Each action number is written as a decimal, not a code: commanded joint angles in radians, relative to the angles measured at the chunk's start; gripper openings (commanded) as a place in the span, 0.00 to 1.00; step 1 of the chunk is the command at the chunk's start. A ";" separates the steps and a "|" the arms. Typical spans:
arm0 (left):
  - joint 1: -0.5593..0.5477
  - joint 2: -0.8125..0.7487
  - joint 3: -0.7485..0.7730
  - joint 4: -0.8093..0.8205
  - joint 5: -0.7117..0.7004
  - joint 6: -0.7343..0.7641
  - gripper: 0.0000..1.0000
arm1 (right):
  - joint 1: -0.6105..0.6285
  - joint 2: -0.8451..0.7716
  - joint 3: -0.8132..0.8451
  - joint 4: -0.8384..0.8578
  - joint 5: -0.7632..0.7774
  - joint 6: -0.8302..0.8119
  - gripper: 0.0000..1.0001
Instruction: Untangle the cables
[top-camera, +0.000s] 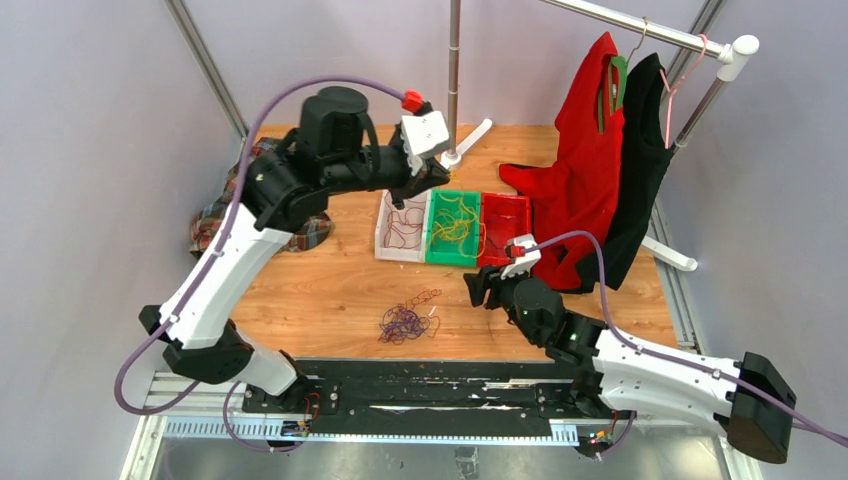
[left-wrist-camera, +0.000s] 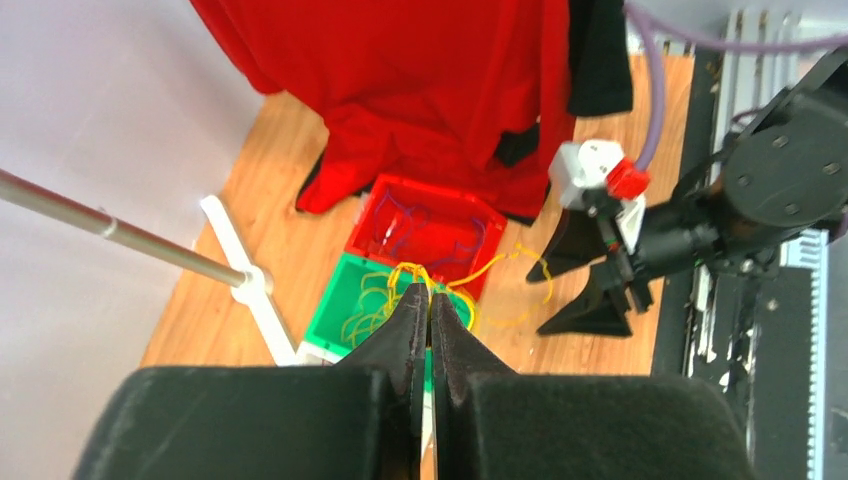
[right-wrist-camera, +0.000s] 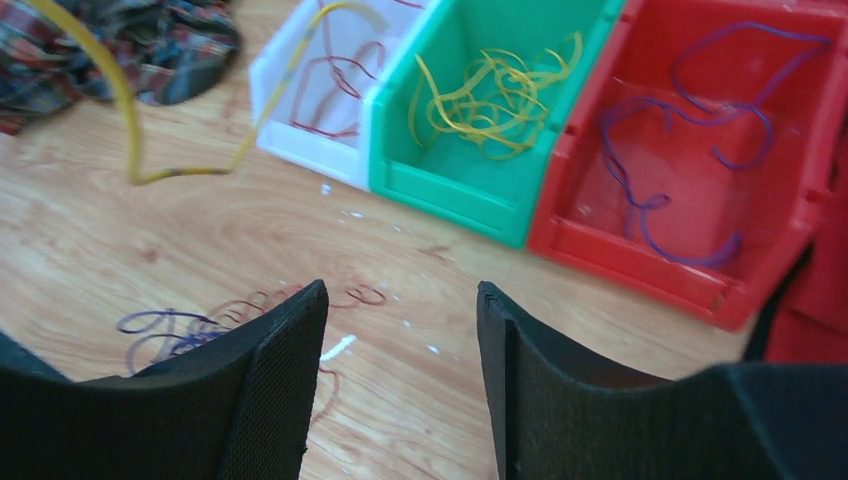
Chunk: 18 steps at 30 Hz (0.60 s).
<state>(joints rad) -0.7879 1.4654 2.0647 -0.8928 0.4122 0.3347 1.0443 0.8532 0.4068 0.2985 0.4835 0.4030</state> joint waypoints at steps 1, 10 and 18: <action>-0.008 0.014 -0.109 0.105 -0.040 0.088 0.00 | 0.008 -0.063 -0.046 -0.118 0.153 0.039 0.56; -0.007 0.097 -0.267 0.299 0.000 0.115 0.00 | 0.001 -0.198 -0.104 -0.191 0.256 0.043 0.48; -0.006 0.219 -0.248 0.293 0.031 0.198 0.00 | 0.000 -0.233 -0.093 -0.247 0.287 0.064 0.46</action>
<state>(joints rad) -0.7879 1.6611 1.8103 -0.6495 0.4229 0.4473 1.0443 0.6422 0.3130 0.0902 0.7101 0.4397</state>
